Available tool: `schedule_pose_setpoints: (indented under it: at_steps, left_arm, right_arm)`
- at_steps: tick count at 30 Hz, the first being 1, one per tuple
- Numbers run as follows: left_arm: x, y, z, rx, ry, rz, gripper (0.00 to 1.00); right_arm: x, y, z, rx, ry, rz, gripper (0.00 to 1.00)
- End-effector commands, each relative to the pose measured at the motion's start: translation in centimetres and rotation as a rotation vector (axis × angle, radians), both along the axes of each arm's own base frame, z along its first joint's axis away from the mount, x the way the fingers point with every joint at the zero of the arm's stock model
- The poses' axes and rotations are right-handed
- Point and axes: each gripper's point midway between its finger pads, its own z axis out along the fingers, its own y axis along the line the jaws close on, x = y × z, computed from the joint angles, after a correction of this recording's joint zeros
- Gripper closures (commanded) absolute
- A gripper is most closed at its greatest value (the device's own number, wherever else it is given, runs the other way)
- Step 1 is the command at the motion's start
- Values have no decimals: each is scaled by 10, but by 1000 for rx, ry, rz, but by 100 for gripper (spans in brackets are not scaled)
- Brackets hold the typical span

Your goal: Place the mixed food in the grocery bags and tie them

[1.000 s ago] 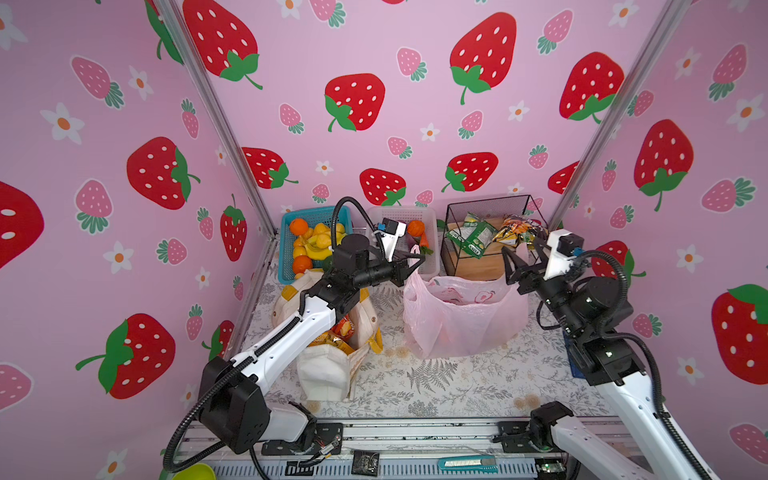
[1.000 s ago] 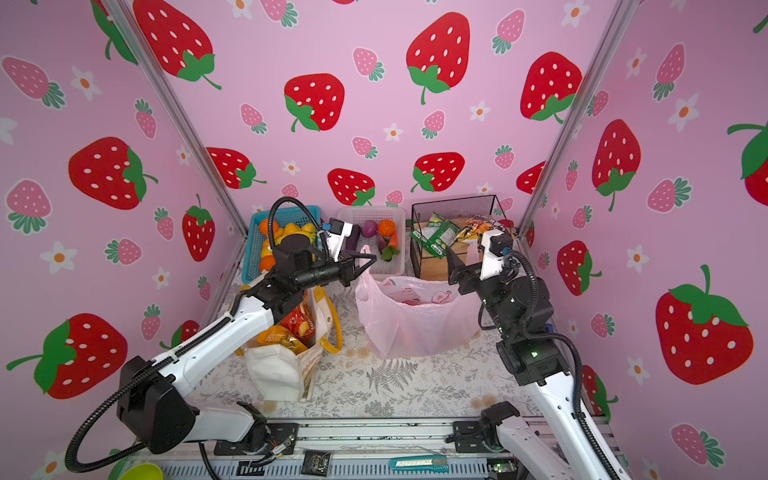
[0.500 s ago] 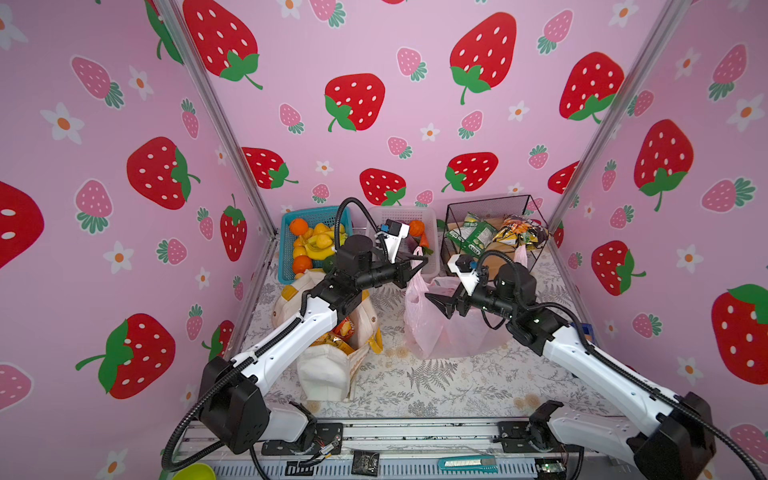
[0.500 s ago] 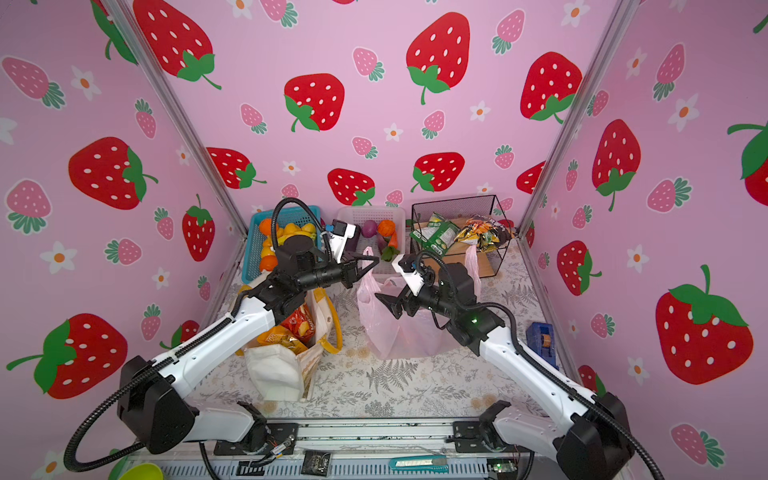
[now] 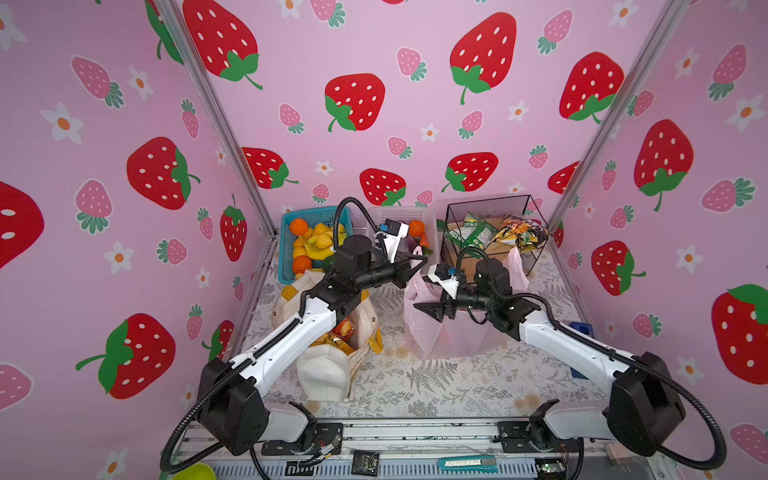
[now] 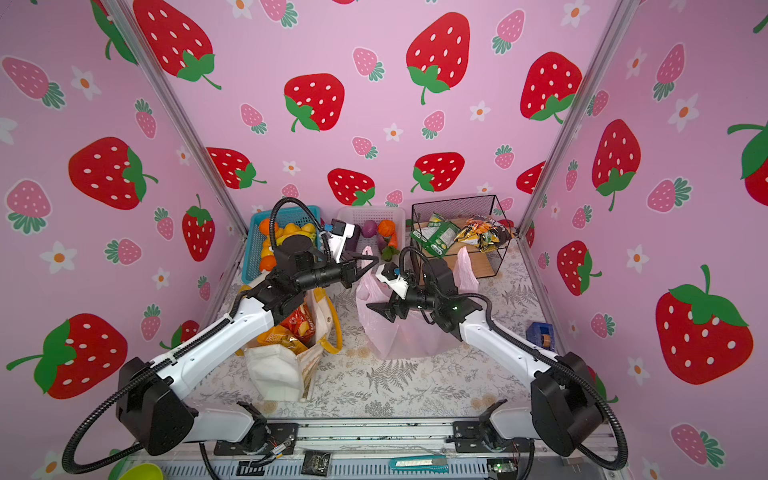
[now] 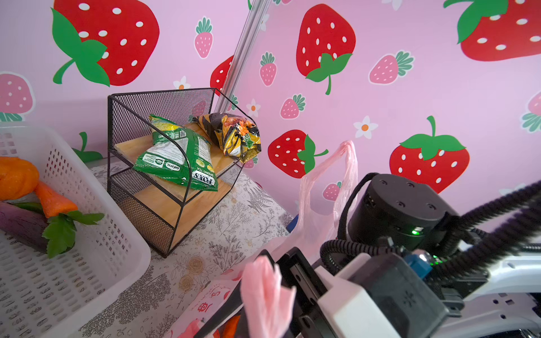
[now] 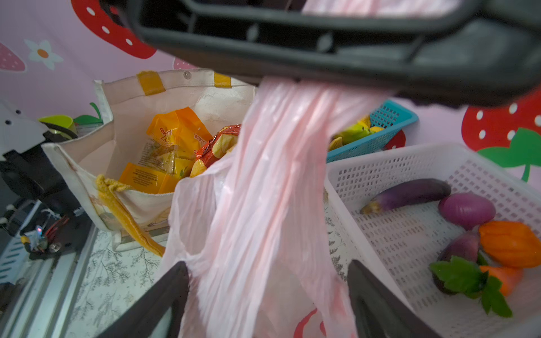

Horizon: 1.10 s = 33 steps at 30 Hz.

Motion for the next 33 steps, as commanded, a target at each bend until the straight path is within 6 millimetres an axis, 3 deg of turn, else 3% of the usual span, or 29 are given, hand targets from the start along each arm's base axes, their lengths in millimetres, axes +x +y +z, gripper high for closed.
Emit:
schedule_pose_setpoints:
  at_steps: [1, 8, 11, 13, 17, 22, 30, 33]
  left_arm:
    - [-9, 2, 31, -37, -65, -19, 100]
    - [-12, 3, 33, -40, -71, -17, 100]
    - [-15, 4, 34, -38, -75, -21, 100]
    - [-17, 3, 33, -33, -80, -36, 100]
    - [-18, 2, 35, -25, -99, -50, 79]
    - [-16, -5, 36, 6, -110, -75, 65]
    - [-12, -18, 37, 41, -110, -115, 59]
    - [-10, -24, 39, 46, -113, -127, 72]
  right_arm:
    - [-8, 0, 9, 38, -66, 49, 33]
    - [1, -17, 6, 33, -72, -37, 90]
    - [4, -26, 5, 38, -73, -90, 99]
    - [4, -29, 2, 40, -62, -107, 100]
    - [1, -30, -3, 39, -40, -95, 100]
    - [-3, -29, -6, 39, -31, -77, 100]
    - [-4, -28, -7, 40, -26, -67, 100]
    - [-4, -29, -5, 40, -25, -75, 100]
